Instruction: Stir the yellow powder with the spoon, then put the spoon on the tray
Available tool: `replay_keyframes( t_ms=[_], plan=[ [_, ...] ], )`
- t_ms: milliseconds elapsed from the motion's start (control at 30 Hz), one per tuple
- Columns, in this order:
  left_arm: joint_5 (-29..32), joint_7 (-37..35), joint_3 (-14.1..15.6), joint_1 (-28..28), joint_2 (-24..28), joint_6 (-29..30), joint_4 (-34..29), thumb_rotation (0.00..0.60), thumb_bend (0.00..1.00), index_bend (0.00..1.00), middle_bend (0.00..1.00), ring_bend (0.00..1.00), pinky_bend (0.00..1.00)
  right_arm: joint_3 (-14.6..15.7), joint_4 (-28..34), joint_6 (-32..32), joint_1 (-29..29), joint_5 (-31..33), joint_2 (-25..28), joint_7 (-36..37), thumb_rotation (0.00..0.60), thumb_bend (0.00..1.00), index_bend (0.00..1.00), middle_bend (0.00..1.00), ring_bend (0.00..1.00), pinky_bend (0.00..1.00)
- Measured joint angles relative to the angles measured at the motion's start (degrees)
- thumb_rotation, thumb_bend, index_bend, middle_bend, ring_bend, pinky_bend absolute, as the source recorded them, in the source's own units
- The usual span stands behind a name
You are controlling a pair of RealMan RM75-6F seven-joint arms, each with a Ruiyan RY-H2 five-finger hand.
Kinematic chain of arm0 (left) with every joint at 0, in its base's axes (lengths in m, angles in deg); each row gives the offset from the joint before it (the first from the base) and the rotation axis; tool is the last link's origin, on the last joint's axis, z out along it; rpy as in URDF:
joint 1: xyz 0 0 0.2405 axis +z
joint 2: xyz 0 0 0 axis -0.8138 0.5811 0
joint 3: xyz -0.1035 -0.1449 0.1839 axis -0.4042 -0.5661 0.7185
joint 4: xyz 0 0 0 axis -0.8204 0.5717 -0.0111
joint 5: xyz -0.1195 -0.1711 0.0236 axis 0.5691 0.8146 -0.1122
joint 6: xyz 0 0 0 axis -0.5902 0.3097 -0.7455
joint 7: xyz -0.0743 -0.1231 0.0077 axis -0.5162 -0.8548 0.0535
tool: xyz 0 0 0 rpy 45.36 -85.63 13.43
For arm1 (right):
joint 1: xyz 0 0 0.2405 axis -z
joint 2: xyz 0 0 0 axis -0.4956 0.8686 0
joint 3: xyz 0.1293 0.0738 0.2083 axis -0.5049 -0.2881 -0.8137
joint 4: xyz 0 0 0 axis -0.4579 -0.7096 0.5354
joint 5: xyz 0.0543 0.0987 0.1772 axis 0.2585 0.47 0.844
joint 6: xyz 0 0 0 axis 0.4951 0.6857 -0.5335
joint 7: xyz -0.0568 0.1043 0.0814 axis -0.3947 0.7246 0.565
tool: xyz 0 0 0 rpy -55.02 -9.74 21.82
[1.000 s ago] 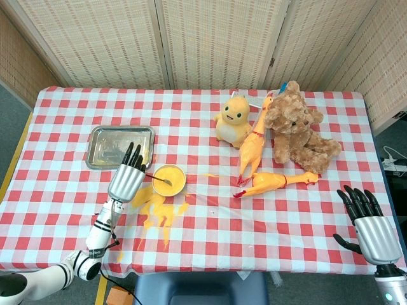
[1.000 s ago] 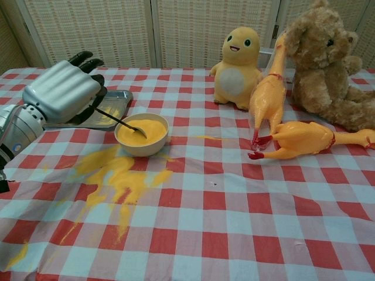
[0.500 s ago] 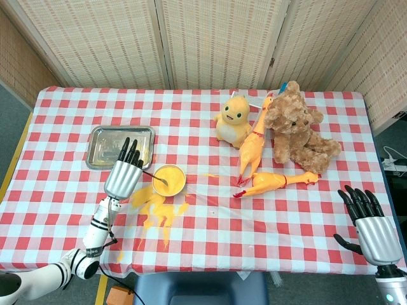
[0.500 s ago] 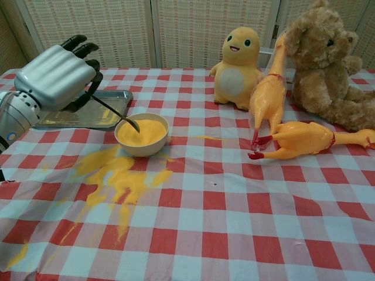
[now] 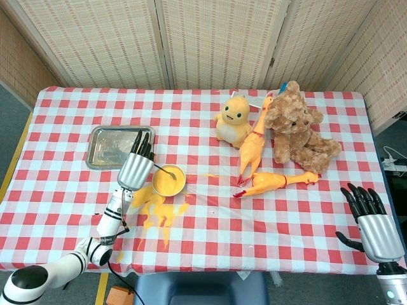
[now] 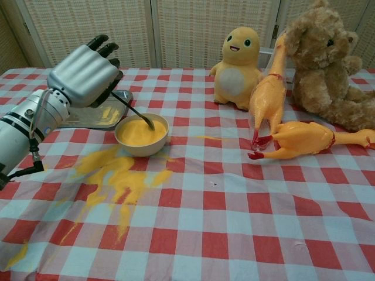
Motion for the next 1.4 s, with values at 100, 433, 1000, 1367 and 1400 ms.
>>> replay_keyframes(
  t_ms=[100,433,1000,1367,1400],
  plan=[
    [0.3,-0.7,0.0,-0.3,-1.0,-0.3,2.0,0.6,0.82,0.84,0.31,0.06,0.0,-0.1,0.0,0.0,0.0,0.1,0.0,0.1,0.6,0.07,0.0,0.0,0.0,0.0],
    [1.3,0.5,0.9,1.6,1.0,-0.6,-2.6,0.6,0.82,0.84,0.31,0.06,0.0,0.0,0.0,0.1,0.0,-0.1,-0.2,-0.3,0.6,0.07,0.0,0.0,0.0,0.0],
    [4.9,10.0,2.9,6.8,9.9,-0.6,-23.5,0.6,0.83,0.84,0.32,0.08,0.0,0.4,0.2,0.1,0.0,-0.8,-0.5,-1.2,0.6,0.07,0.0,0.0,0.0,0.0],
    [-0.7,5.5,3.4,6.8,9.7,4.0,-21.5,0.6,0.82,0.84,0.31,0.08,0.0,0.6,0.4,1.0,0.4,-1.5,-0.2,-0.9,0.6,0.07,0.0,0.0,0.0,0.0],
    [-0.9,5.0,3.4,6.7,9.3,4.1,-20.9,0.6,0.82,0.84,0.31,0.08,0.0,0.6,0.4,1.0,0.4,-1.5,-0.2,-0.8,0.6,0.07,0.0,0.0,0.0,0.0]
  ],
)
